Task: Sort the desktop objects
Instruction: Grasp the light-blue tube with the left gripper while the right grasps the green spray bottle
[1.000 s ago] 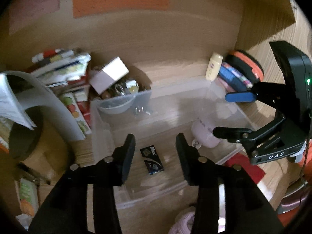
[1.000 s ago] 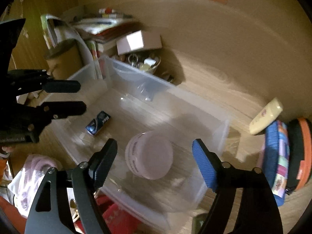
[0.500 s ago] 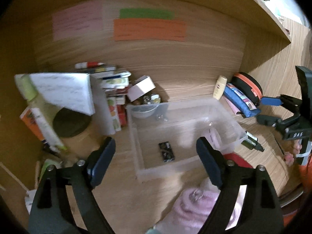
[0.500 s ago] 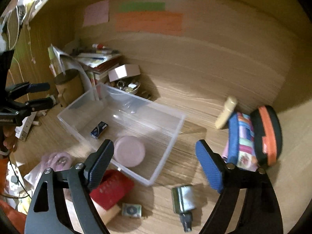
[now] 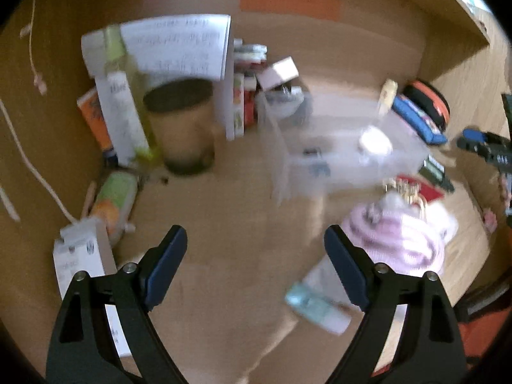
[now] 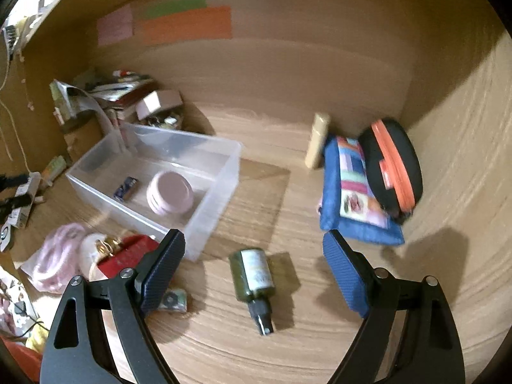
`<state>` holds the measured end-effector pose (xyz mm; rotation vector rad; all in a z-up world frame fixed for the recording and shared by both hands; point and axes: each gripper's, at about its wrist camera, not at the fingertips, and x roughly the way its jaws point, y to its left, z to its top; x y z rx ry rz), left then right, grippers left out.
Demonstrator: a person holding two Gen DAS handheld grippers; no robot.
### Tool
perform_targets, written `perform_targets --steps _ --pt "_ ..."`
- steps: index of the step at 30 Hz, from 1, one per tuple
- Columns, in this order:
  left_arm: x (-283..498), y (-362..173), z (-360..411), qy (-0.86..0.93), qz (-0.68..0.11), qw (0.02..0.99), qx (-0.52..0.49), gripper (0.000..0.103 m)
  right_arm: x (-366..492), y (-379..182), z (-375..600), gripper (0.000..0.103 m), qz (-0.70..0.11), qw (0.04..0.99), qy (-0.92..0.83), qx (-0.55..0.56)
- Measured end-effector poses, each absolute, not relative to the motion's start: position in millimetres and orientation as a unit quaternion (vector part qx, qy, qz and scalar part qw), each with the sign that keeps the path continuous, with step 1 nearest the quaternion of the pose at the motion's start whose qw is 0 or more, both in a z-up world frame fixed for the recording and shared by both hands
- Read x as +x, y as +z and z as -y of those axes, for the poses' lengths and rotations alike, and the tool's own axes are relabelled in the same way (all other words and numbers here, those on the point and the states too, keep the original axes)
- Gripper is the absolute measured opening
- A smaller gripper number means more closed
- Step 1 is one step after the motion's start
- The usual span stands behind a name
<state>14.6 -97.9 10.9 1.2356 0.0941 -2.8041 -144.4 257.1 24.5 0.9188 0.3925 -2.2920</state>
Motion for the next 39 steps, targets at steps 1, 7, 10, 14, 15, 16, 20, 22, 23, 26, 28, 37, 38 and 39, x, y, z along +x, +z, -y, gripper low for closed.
perform_targets --steps 1,7,10,14,15,16,20,22,23,26,28,37,38,39 --pt "19.1 7.1 96.6 -0.912 -0.027 0.035 0.407 0.088 -146.1 20.1 -259.4 0.086 -0.147 0.312 -0.868 0.356" --pt "44.2 -14.9 85.8 -0.902 -0.008 0.016 0.431 0.088 -147.2 -3.5 -262.8 0.086 -0.16 0.294 -0.861 0.383" --pt "53.4 -26.6 78.7 -0.896 -0.007 0.001 0.444 0.088 -151.4 -10.7 -265.7 0.086 -0.16 0.289 -0.857 0.395" --pt "59.5 -37.1 71.6 -0.89 -0.009 -0.027 0.455 0.088 -158.3 -16.9 -272.8 0.086 -0.148 0.285 -0.853 0.412" --pt "60.1 -39.7 69.8 -0.888 -0.01 -0.036 0.458 0.088 -159.7 -17.9 -274.6 0.086 -0.146 0.283 -0.852 0.416" --pt "59.7 -41.5 68.2 -0.886 -0.011 -0.044 0.461 0.088 -160.9 -18.7 -276.4 0.086 -0.145 0.28 -0.852 0.418" --pt "54.2 -51.8 61.7 -0.878 -0.007 -0.069 0.474 0.088 -158.5 -21.3 -281.0 0.086 -0.14 0.278 -0.85 0.425" --pt "50.7 -55.6 57.4 -0.873 -0.003 -0.081 0.48 0.088 -156.1 -22.1 -281.5 0.086 -0.14 0.28 -0.849 0.426" --pt "48.2 -57.0 55.1 -0.873 0.001 -0.084 0.481 0.088 -154.9 -22.5 -282.4 0.086 -0.14 0.28 -0.849 0.426" --pt "40.0 -59.3 52.9 -0.873 0.014 -0.079 0.481 0.088 -152.6 -25.1 -282.8 0.086 -0.143 0.281 -0.846 0.429" --pt "35.8 -60.3 53.1 -0.873 0.017 -0.079 0.481 0.088 -151.7 -27.4 -281.6 0.086 -0.146 0.284 -0.844 0.431" --pt "22.5 -62.7 49.3 -0.879 0.038 -0.069 0.47 0.086 -159.4 -39.5 -276.2 0.085 -0.148 0.303 -0.83 0.444" --pt "22.5 -62.3 49.0 -0.881 0.039 -0.072 0.467 0.084 -161.2 -41.0 -276.3 0.084 -0.145 0.305 -0.829 0.446" --pt "22.3 -62.0 48.6 -0.881 0.039 -0.073 0.465 0.082 -162.5 -42.3 -275.6 0.084 -0.142 0.307 -0.827 0.448"
